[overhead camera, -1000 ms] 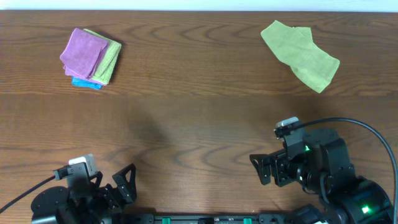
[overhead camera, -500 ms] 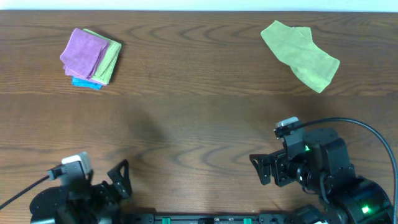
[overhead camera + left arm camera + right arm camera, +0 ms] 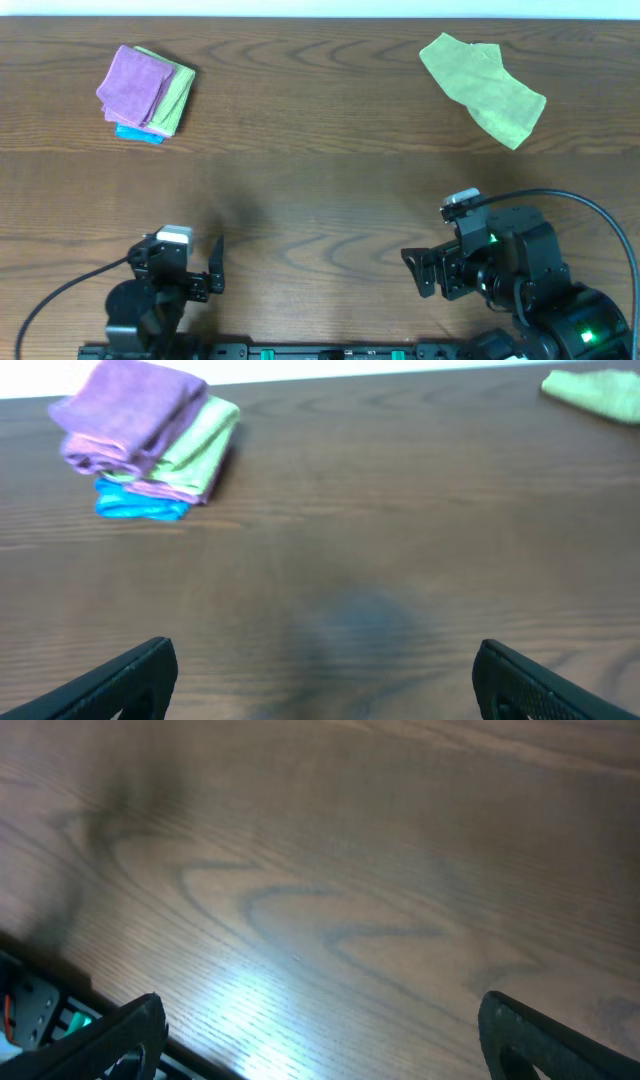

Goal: Fold the cloth

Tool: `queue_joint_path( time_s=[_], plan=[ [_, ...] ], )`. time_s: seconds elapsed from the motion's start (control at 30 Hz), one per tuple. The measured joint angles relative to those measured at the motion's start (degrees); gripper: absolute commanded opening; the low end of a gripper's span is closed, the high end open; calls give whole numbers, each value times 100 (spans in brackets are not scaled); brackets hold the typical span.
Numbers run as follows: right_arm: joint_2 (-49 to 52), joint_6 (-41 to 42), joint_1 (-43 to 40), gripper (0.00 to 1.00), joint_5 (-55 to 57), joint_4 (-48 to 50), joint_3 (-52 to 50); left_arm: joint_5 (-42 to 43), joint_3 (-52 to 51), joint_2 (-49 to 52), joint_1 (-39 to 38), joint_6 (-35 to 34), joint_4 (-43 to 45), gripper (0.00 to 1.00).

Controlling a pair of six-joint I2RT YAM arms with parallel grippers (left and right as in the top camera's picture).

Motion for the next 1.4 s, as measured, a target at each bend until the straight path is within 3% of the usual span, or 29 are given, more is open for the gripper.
queue_joint_path(
  time_s=[0.63, 1.4],
  plan=[
    [-2, 0, 0, 99, -2, 2, 0, 109, -1237, -404, 0, 118, 313, 95],
    [-2, 0, 0, 99, 0, 2, 0, 87, -1259, -411, 0, 103, 323, 95]
  ],
)
